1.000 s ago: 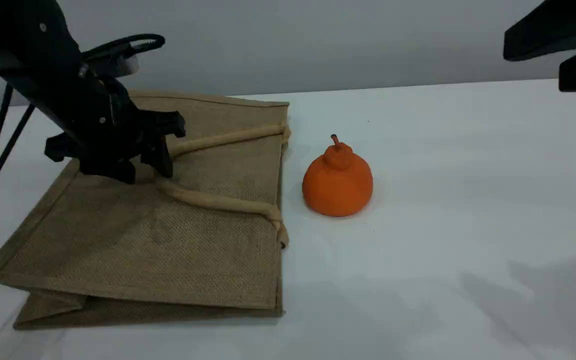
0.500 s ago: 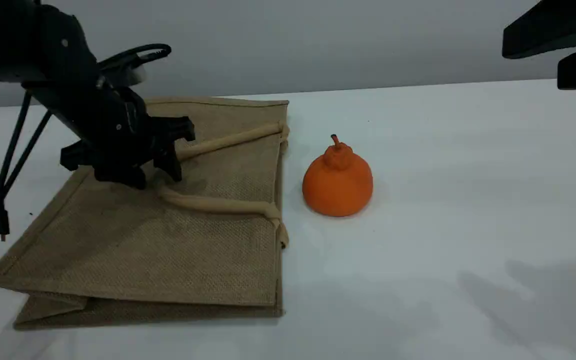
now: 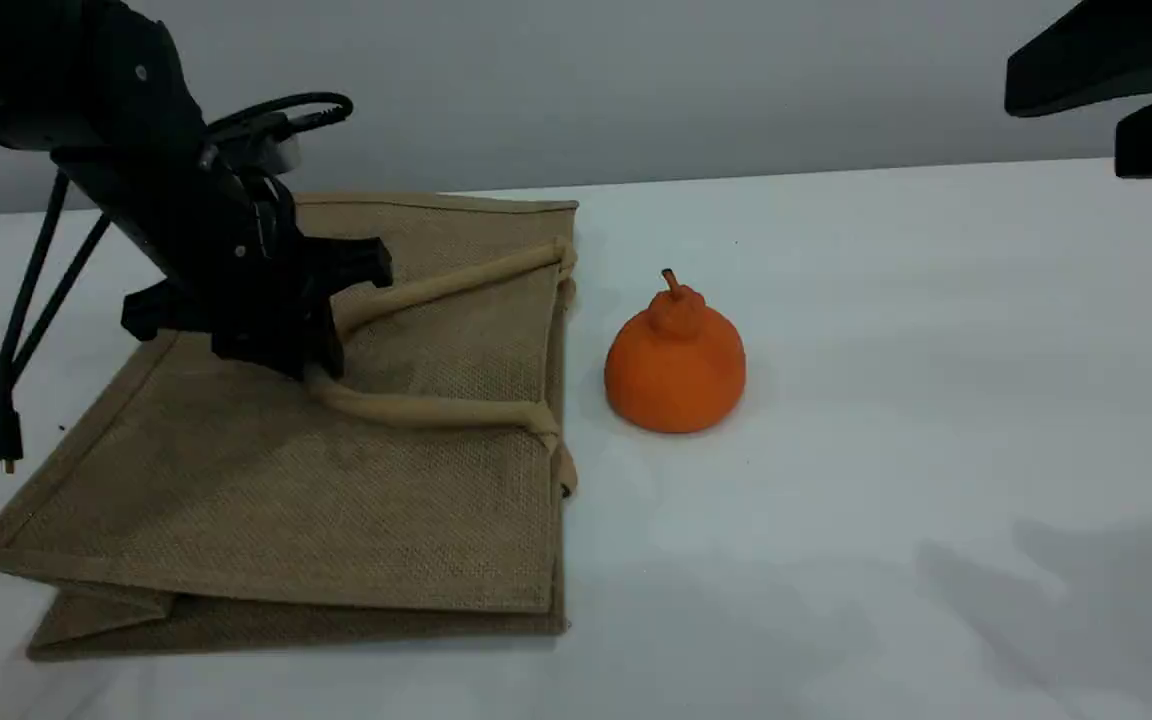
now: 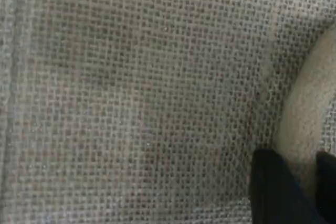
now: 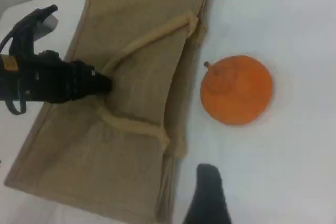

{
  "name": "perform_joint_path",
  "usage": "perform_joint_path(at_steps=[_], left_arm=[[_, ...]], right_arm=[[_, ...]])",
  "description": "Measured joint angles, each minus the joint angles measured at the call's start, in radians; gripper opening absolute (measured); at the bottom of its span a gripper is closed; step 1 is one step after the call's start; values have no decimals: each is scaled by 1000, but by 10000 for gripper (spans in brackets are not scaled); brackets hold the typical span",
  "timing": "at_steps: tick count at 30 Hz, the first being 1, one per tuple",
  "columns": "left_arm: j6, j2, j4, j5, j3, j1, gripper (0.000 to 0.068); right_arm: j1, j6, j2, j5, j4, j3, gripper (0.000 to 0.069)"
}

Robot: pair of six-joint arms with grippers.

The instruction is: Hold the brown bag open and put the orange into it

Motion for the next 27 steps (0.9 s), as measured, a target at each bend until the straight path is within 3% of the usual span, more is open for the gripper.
perform_joint_path(at_steps=[8, 20, 27], left_arm=[[0, 0, 0, 18, 0, 0, 92], [66, -102, 1, 100, -13, -1, 92], [142, -258, 2, 241, -43, -28, 92]], right_arm=[[0, 0, 0, -2, 2, 0, 479], [0, -26, 0, 15, 11, 0, 479], [39, -155, 0, 14, 146, 0, 479]])
